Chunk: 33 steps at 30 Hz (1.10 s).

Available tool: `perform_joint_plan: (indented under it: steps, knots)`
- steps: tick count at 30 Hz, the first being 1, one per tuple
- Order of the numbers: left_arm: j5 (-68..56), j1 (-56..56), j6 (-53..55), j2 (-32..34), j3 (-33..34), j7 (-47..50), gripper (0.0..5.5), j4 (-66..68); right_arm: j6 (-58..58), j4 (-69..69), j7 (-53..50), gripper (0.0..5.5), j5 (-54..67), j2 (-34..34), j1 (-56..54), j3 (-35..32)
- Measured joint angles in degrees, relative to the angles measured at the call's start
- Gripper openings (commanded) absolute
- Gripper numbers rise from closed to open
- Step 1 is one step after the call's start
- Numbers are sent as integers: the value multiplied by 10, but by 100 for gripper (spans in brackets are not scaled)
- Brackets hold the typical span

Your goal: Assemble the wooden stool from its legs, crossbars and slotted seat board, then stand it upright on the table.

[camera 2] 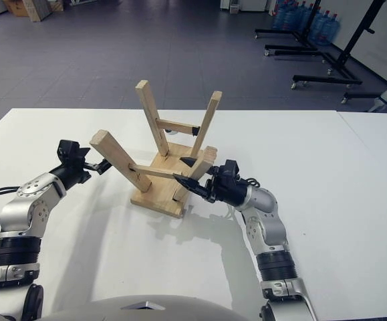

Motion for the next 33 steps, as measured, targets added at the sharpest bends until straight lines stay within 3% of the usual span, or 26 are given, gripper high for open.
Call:
perform_joint_plan:
  steps: [15,20,27,33]
  knots:
    - [-21,-10,11,25,31,-6,540,-55,-11,22,-20,206,1,5,-11,9]
    - [-94,-87,91,54,92,13,540,-145,-4,23,-27,206,1,6,-15,11]
    - [-167,-261,224,61,112,110,540,-223,-3,27,-47,206,-12,23,-25,27]
    - [-213,-313,391,14,106,222,447,-297,-3,35,-63,206,-22,31,-34,33]
